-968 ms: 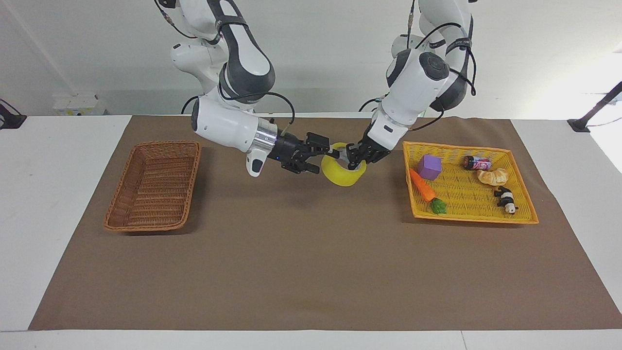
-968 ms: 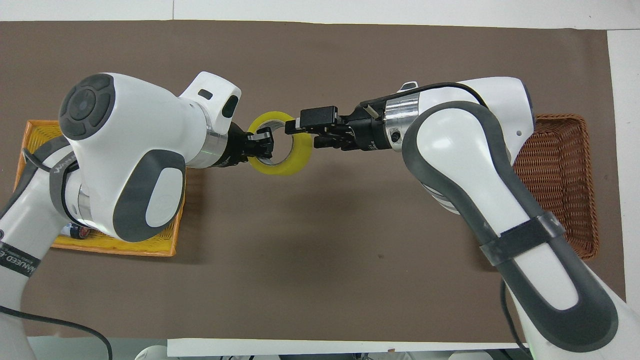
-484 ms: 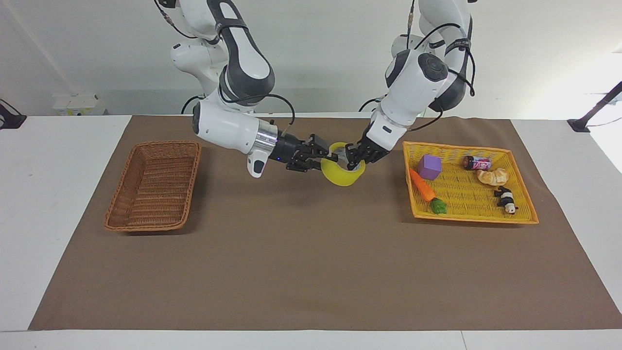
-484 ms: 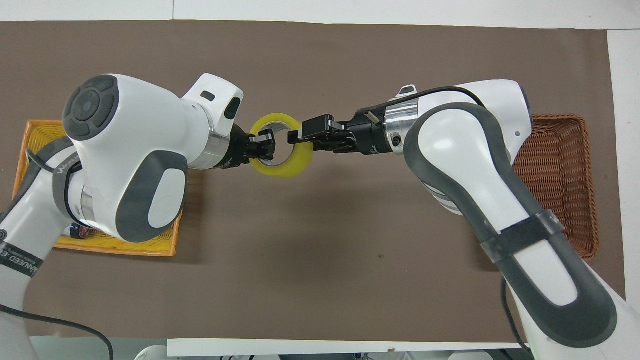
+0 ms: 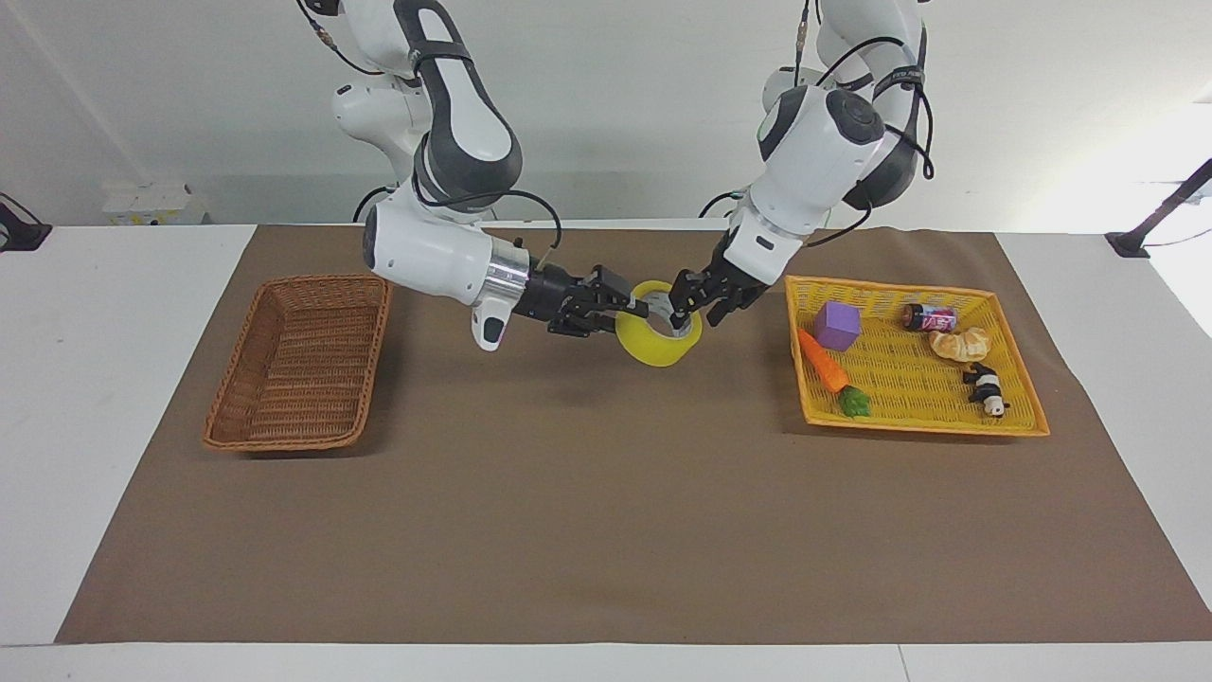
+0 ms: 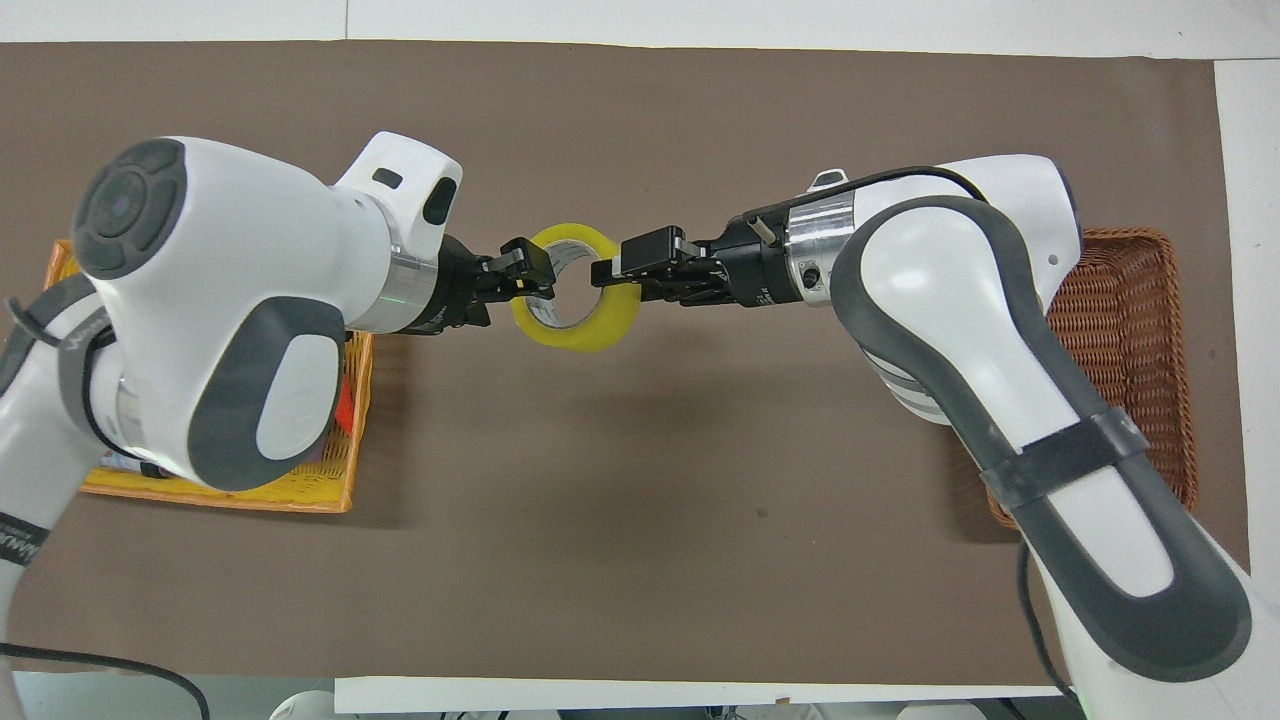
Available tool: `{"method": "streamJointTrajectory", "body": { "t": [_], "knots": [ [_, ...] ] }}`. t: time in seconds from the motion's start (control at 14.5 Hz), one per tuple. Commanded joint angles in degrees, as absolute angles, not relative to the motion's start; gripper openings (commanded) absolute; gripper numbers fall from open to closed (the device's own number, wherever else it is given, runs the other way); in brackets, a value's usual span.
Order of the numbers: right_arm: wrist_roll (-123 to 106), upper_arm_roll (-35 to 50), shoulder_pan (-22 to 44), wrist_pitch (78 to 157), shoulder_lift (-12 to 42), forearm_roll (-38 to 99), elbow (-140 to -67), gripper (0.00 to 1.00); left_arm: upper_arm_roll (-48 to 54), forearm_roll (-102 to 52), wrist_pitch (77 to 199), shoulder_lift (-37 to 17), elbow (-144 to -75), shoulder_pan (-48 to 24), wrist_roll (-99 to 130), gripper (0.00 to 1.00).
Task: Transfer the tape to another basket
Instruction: 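Grasp the tape with the right gripper while the left gripper releases it, then carry the tape with the right gripper while the left gripper withdraws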
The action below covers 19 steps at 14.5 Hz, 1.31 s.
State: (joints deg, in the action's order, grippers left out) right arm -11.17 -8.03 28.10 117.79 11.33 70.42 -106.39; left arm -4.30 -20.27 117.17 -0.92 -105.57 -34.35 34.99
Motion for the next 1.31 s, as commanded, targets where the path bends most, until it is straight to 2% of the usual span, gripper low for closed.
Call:
{"method": "streamJointTrajectory", "body": {
  "t": [0.0,0.14,0.41,0.83,0.97,1.24],
  "knots": [
    [-12.83,-7.82,25.15,114.71,10.20,69.70,-106.70,0.00,-4.92,-18.99,106.48,4.21,-102.67,-28.50,34.98,1.00],
    [-14.31,-7.91,19.89,109.98,10.20,65.59,-106.44,0.00,-4.92,-14.70,100.66,4.31,-99.85,-23.67,30.35,0.99],
    [-20.55,-8.00,6.10,98.82,9.93,60.22,-106.44,0.00,-5.01,-10.11,96.69,4.31,-99.76,-11.72,12.62,0.99],
    [-36.62,-8.09,-18.69,83.86,9.67,44.15,-105.91,0.00,-5.01,-1.85,95.89,4.39,-99.84,-5.63,-2.02,1.00],
    [-42.60,-8.09,-23.53,82.62,10.54,41.14,-106.08,0.00,-5.10,-1.85,96.33,4.75,-100.37,-4.75,-1.85,1.00],
    [-49.29,-8.17,-26.27,83.49,13.96,37.18,-107.14,0.00,-5.19,-1.85,98.43,4.57,-100.37,-3.35,-2.11,1.00]
  ]
}}
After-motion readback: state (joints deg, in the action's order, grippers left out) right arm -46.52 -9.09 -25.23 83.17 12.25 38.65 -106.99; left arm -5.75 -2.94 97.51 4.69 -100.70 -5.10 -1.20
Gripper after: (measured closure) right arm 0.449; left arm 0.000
